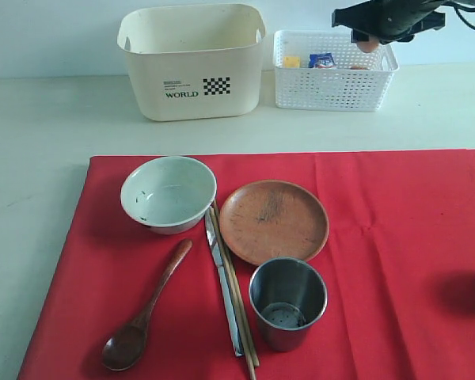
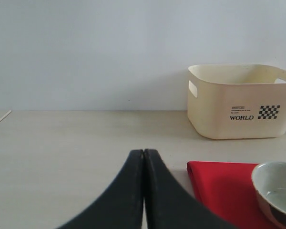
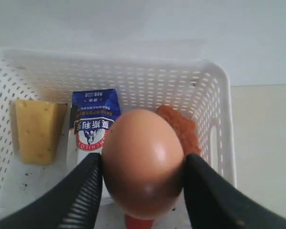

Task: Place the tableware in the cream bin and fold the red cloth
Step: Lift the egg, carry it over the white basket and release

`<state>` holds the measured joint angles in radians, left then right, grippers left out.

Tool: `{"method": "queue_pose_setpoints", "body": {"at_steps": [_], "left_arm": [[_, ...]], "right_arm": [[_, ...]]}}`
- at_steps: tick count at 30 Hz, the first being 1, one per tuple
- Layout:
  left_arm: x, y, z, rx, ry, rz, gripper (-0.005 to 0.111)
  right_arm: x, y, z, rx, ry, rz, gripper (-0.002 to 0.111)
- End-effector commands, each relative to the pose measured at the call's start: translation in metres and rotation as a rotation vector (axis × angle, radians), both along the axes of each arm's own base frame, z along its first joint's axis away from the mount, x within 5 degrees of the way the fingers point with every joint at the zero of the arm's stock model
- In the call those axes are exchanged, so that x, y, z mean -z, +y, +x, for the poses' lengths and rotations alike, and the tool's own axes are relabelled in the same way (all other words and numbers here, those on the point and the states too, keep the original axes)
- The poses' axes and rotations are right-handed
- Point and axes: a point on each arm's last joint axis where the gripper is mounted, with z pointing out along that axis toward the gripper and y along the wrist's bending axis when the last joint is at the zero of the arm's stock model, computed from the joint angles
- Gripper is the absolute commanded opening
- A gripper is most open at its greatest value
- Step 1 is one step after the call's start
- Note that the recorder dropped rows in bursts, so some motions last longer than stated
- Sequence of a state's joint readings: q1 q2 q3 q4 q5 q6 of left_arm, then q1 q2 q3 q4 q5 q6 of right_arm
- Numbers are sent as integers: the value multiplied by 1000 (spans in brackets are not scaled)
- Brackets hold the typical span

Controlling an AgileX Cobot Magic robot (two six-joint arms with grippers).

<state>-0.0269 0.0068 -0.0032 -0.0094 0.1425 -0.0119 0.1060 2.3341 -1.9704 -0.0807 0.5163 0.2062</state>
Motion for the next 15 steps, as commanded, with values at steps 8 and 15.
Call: {"method": "queue_pose_setpoints", "body": {"at_steps": [8, 15], "left_arm": [[1, 0, 0, -1, -5, -15, 1], [1, 0, 0, -1, -5, -15, 1]], "right_arm": [[5, 0, 6, 44, -8, 39, 48], [-7, 0, 4, 44, -26, 41, 71]]}}
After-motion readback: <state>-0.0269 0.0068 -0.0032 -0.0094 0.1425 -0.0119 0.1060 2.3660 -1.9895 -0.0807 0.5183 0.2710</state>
